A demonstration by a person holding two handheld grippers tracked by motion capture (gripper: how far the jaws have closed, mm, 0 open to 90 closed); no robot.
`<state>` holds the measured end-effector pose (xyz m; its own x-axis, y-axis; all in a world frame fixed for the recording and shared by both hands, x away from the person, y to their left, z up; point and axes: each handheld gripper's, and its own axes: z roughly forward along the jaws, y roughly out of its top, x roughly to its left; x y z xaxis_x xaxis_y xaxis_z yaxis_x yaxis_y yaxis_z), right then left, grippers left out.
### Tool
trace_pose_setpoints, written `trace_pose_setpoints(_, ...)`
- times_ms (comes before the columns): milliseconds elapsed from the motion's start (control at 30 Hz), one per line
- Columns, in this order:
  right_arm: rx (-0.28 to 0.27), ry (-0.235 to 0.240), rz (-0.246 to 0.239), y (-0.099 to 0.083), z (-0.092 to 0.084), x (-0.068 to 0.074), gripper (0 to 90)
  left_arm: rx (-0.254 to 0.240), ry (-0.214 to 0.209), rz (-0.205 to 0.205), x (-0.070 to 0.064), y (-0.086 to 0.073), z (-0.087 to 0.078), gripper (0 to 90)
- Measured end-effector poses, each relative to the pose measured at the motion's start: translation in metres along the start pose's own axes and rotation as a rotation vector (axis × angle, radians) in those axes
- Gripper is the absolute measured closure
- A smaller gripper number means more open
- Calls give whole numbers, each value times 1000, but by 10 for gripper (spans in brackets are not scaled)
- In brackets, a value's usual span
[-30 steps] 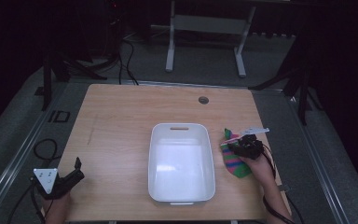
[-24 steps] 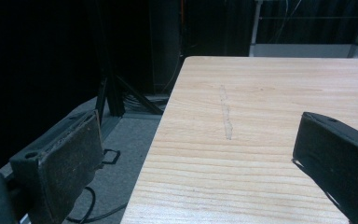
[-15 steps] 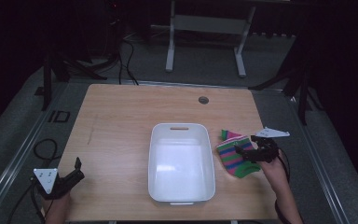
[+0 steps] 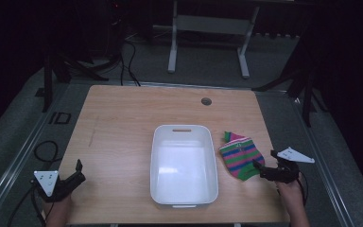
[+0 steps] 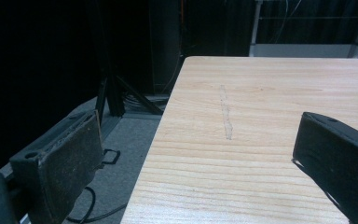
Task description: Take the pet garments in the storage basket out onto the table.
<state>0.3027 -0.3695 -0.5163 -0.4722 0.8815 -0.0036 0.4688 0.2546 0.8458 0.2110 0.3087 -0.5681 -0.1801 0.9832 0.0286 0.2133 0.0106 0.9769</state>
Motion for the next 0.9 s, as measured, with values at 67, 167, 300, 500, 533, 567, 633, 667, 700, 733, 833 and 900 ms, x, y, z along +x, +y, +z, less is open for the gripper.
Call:
trace_pose_setpoints(67,-23,-19,10,-11,-4,-1,104,0,2,1,0,0,0,20)
trace_pose_setpoints(167,-39,-54,12,-23,-8,-2,103,-1,2,1,0,0,0,20)
trace_pose_setpoints(300,-28,-130,19,-37,-13,-1,103,-1,4,3,0,0,0,20)
trace_pose_setpoints(500,-55,-226,51,-53,-23,0,104,-1,4,6,-1,0,0,20)
trace_pose_setpoints(533,-59,-231,60,-54,-24,0,103,-1,6,5,-1,0,0,20)
trace_pose_setpoints(567,-64,-239,66,-56,-25,0,103,-1,5,6,-1,0,0,20)
trace_pose_setpoints(633,-75,-259,70,-59,-28,1,104,-1,6,7,-1,0,0,20)
trace_pose_setpoints(667,-83,-264,73,-61,-28,1,103,-1,5,7,-1,0,0,20)
trace_pose_setpoints(700,-89,-263,80,-62,-29,0,103,-1,6,7,-1,0,0,20)
trace_pose_setpoints(733,-96,-267,84,-63,-29,0,104,-1,7,7,-1,0,0,20)
trace_pose_setpoints(833,-138,-280,97,-65,-32,0,103,-4,7,10,-1,0,0,20)
trace_pose_setpoints(900,-152,-288,115,-66,-33,0,104,-2,7,10,-1,0,0,20)
